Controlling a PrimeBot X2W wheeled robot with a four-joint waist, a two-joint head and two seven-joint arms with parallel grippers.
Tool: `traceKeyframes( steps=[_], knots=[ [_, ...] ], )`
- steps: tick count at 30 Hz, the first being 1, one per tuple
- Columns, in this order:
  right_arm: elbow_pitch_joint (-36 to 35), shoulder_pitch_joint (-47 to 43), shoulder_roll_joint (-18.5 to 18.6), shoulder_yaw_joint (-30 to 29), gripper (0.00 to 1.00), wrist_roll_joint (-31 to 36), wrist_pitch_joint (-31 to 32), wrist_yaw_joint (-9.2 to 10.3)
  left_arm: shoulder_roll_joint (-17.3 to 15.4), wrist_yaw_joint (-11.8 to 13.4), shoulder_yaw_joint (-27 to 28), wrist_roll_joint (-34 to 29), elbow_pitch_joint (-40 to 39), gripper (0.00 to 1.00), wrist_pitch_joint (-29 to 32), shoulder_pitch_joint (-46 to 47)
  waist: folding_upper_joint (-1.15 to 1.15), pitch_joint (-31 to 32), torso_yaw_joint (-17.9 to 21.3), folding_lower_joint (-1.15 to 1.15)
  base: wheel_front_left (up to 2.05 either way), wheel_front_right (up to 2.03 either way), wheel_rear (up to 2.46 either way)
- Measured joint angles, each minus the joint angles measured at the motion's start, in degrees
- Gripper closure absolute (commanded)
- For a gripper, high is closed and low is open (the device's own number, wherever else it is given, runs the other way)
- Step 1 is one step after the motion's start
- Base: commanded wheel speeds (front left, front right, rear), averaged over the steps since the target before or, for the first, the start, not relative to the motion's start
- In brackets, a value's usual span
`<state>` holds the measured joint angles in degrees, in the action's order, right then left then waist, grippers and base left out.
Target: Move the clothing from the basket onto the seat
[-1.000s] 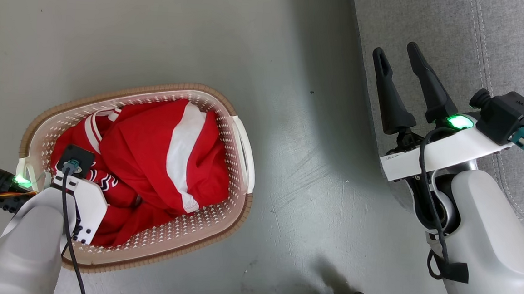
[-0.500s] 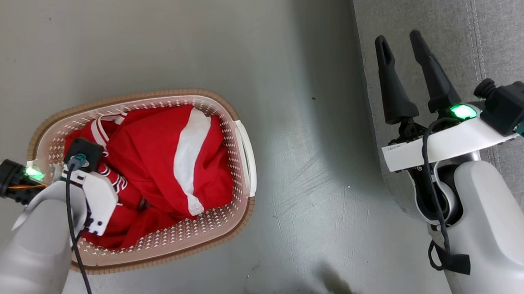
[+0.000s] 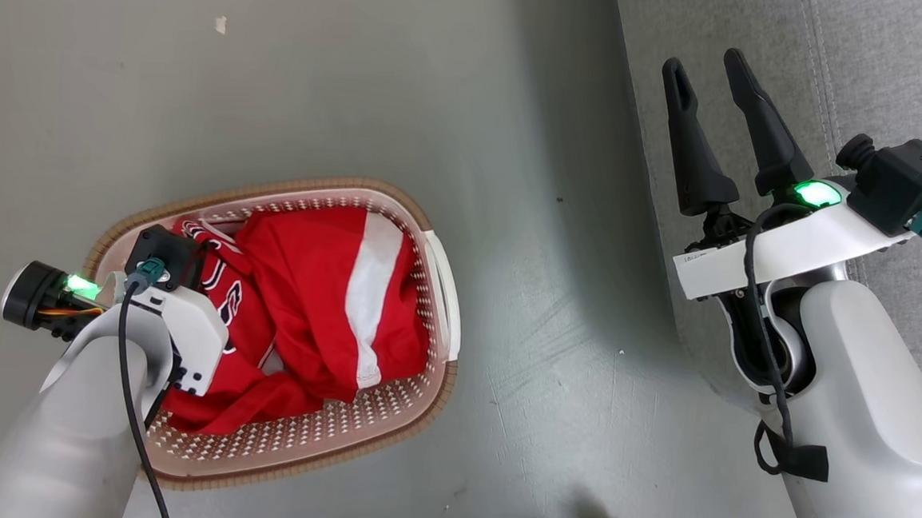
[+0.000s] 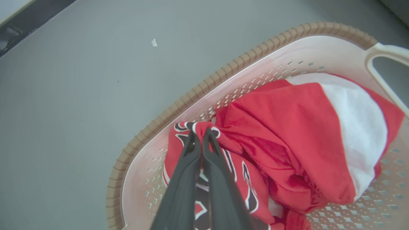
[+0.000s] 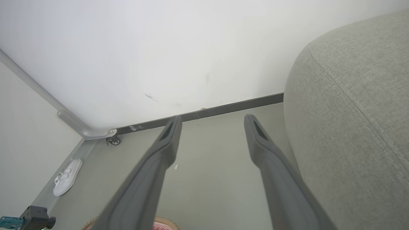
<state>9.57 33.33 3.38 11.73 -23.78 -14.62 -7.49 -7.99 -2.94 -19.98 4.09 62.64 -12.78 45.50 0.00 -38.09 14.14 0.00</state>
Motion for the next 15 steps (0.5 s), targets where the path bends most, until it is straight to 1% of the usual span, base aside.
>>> traceKeyframes(
  steps=[7,15],
  knots=[
    [0.7,0.0,0.1,0.0,0.0,0.0,0.0,0.0,0.4,-0.3,0.8,1.0,-1.2,1.0,-1.0,-0.4,0.0,2.2,-0.8,0.0,0.0,0.0,0.0],
    [2.0,-0.1,1.5,0.2,0.0,0.0,0.0,0.0,2.4,-0.8,1.2,2.8,-4.0,1.0,-1.4,-2.9,0.0,5.8,-2.1,0.0,0.0,0.0,0.0]
  ],
)
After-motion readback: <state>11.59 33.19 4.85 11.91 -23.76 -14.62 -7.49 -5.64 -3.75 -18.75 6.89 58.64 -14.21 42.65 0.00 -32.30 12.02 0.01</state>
